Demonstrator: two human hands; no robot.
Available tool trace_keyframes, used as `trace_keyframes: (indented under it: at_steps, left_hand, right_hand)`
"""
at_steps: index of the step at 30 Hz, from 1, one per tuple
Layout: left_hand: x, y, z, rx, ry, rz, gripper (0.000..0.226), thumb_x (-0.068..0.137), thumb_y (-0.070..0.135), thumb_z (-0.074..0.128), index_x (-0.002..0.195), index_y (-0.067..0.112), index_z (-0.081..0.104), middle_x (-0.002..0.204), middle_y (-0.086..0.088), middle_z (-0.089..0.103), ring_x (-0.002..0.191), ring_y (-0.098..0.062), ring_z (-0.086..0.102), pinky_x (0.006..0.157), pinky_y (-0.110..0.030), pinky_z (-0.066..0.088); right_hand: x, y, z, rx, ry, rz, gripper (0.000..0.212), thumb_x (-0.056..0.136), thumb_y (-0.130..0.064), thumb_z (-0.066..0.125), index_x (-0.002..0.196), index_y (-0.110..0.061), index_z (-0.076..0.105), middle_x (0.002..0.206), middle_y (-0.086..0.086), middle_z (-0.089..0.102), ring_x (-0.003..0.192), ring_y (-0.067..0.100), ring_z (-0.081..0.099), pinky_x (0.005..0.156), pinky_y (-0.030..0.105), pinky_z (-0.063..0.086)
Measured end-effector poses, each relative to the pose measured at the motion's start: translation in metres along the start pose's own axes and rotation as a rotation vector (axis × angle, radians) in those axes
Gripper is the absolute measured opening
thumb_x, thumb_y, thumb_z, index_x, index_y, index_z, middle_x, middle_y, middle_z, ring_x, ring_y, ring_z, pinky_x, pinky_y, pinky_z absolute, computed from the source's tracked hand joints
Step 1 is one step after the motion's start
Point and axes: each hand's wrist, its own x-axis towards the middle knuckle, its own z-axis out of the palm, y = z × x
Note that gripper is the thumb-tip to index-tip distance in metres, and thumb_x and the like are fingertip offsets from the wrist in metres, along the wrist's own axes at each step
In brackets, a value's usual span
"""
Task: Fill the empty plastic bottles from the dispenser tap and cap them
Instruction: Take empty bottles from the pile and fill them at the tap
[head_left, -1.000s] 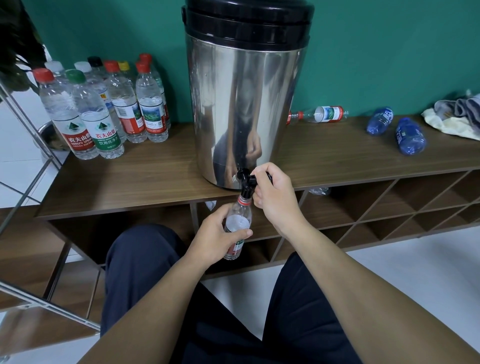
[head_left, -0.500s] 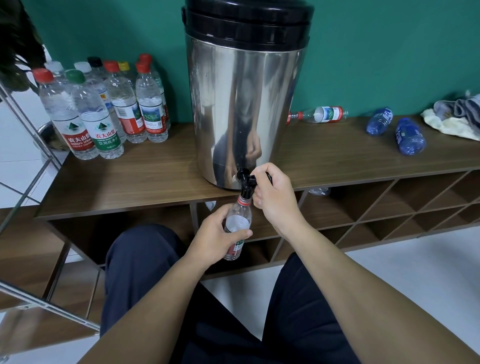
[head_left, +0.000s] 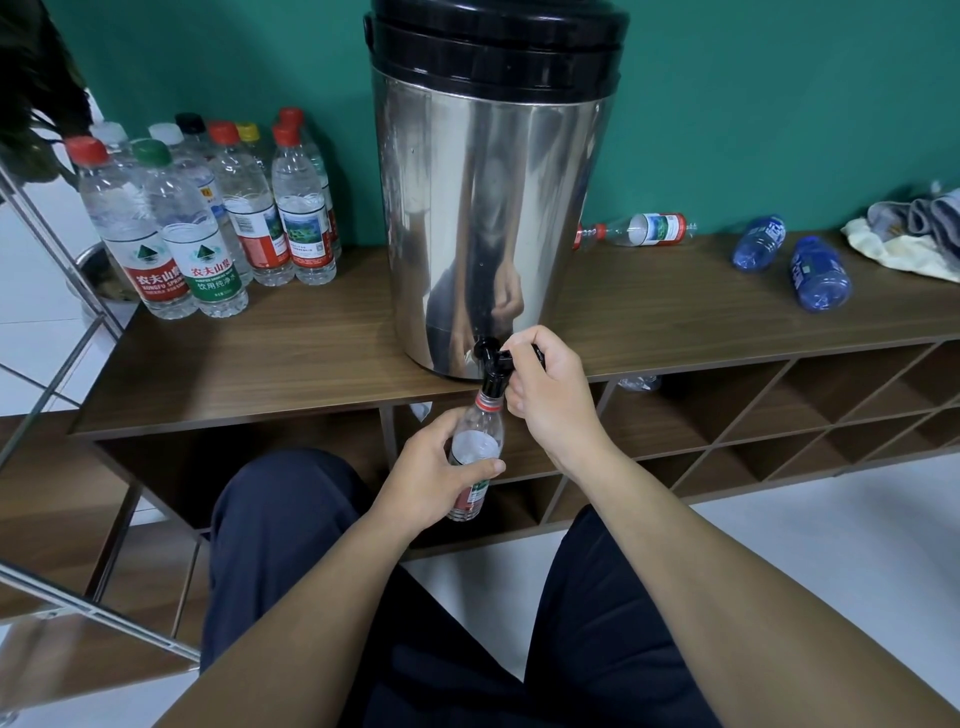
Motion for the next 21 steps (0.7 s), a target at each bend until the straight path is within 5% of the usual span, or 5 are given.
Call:
trace_keyframes:
  at_steps: [21]
  left_hand:
    - [-0.0012,0.0037,0.0002,0.005,-0.002,0.009,0.059,0.086,0.03,0.097,0.138,0.038,0.07,0.128,0.012,0.078,0.121,-0.009,0.073,0.115,-0.05,0.056]
  right_hand:
    - [-0.0016,-0.0019,0.0009,0.007,0.004,-0.004,0.02,0.113,-0.02,0.053,0.096,-0.014,0.062,0.059,-0.005,0.038,0.054,0.015,0.032,0.052,0.03,0.03]
